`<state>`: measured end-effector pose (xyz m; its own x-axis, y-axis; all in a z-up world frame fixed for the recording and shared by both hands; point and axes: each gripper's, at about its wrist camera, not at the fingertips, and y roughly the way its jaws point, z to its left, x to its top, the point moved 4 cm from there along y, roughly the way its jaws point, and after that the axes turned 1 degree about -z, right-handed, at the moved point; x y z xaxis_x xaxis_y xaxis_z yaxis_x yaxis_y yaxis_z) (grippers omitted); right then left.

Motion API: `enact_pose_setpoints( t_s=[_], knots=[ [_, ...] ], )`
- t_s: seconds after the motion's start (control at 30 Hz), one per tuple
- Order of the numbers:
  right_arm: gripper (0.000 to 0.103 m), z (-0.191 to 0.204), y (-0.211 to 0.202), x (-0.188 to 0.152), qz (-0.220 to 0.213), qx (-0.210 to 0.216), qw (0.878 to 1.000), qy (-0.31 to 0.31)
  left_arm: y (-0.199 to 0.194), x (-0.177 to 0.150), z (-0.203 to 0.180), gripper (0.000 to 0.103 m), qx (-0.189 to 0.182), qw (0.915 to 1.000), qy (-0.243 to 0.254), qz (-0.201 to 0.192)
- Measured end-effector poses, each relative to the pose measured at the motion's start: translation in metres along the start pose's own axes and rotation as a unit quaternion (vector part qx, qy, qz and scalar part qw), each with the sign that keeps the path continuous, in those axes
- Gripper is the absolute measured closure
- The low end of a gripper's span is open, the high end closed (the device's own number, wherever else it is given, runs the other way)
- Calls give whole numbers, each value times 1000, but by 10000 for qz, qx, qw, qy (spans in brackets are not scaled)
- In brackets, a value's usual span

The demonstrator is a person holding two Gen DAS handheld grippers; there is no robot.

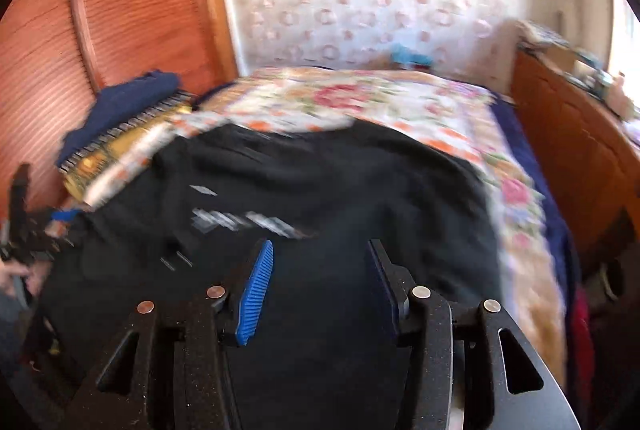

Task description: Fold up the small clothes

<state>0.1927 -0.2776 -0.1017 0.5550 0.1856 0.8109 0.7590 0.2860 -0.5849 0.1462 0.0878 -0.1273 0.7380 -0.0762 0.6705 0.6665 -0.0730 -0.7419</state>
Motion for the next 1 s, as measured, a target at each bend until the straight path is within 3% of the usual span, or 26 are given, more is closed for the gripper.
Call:
enact_pose_setpoints(
  t_s=[0.17, 0.33, 0.7, 0.77, 0.97, 1.0],
  knots=[
    [54, -61, -19, -44, 129, -520, 9969, 568, -32, 19, -17, 26, -226, 9985, 58, -494],
    [54, -88, -22, -59, 116, -655, 9925, 1021, -42, 40, -56, 26, -524, 9960, 237, -678],
    [54, -114, -14, -58, 349, -296, 9843, 1703, -11, 50, -135, 26, -998, 9917, 685, -437],
    [53, -114, -3, -60, 539, -244, 9817, 1810, -7, 47, -143, 26, -1028, 9912, 747, -380],
    [52, -127, 4, -65, 501, -13, 9712, 2329, 1, 38, -153, 26, -1073, 9905, 818, -245],
    [59, -129, 3, -65, 498, 26, 9708, 2345, 3, 37, -153, 26, -1064, 9907, 821, -231]
  ],
)
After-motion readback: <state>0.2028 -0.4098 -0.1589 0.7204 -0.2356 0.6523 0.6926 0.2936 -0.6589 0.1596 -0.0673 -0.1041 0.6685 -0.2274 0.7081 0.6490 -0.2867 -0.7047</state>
